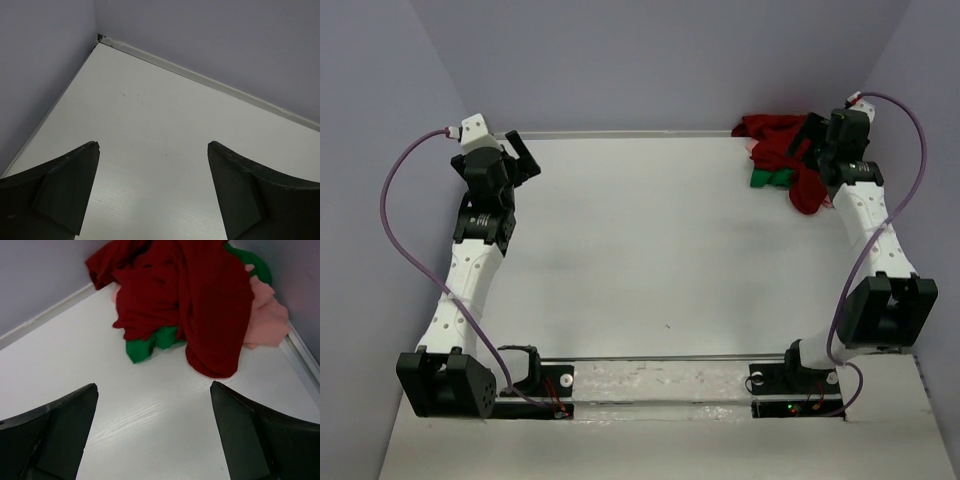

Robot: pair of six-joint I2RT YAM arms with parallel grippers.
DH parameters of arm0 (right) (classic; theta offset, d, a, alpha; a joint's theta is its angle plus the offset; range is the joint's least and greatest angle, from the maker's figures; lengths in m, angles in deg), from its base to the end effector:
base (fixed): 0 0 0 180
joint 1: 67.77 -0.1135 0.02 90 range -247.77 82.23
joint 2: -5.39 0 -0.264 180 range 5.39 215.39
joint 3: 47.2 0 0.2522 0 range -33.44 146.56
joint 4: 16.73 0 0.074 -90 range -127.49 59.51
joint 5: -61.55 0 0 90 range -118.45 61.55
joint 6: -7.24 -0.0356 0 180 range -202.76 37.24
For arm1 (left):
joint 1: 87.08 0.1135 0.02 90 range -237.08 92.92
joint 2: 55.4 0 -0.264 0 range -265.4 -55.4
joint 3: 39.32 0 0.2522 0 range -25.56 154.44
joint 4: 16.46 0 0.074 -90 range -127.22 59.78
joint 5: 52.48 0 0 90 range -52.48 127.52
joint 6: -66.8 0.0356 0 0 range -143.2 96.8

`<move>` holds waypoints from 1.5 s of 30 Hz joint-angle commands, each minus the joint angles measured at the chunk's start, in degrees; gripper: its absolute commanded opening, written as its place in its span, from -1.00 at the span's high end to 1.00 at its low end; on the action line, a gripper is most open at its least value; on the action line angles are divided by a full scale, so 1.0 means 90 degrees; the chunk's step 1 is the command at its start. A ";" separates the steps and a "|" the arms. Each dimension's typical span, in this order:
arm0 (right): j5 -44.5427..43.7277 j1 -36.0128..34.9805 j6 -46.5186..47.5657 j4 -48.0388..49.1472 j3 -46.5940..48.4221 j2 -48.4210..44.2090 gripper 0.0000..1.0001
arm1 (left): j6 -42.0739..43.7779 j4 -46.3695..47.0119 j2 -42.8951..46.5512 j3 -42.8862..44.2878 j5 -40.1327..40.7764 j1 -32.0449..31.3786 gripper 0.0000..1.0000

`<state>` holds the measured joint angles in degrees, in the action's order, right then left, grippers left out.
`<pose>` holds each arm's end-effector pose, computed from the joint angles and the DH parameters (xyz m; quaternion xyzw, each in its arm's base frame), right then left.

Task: Fold and stack the t-shirts
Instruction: Grab crumpled tshirt from the corner of the board with the right arm

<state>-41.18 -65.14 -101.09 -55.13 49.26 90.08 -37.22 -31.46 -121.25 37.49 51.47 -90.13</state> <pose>0.3389 -0.0234 0.3791 0.2111 0.8210 -0.0222 0.5300 0.2679 -0.0057 0.3947 -0.1518 0.7149 -0.0126 0.6824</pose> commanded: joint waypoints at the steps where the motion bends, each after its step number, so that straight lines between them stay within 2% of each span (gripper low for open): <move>1: 0.0427 0.0985 -0.0630 -0.0279 0.0566 0.0667 -0.99 | 0.0180 -0.0077 0.0041 0.0309 0.0344 -0.0032 -0.98; 5: -0.0107 0.0987 0.0101 -0.0143 0.1415 0.1360 -0.99 | 0.0278 -0.0068 0.0011 0.0358 0.0295 -0.0023 -0.98; 7: -0.0060 0.0987 0.0473 -0.0133 0.1991 0.1965 -0.99 | 0.0346 -0.0029 -0.0047 0.0348 0.0227 -0.0032 -0.98; 20: 0.0379 0.1201 0.0943 0.0160 0.4013 0.4173 -0.92 | 0.0464 0.0020 -0.0067 0.0368 -0.0281 -0.0032 -0.98; 34: 0.1092 0.1202 0.1109 0.0053 0.3966 0.4291 -0.69 | 0.0503 0.0059 -0.0233 0.0407 -0.0388 -0.0023 -0.98; 38: 0.1141 0.1202 0.1118 0.0053 0.3937 0.4331 -0.57 | 0.0562 0.0098 -0.0213 0.0417 -0.0476 -0.0023 -0.98; 45: 0.1102 0.1202 0.1362 -0.0025 0.4141 0.4701 -0.48 | 0.0718 0.0098 -0.0164 0.0446 -0.0486 -0.0023 -0.98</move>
<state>-32.22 -54.49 -91.08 -55.86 83.20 130.03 -32.59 -33.01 -123.81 38.25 48.02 -90.13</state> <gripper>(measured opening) 0.748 0.989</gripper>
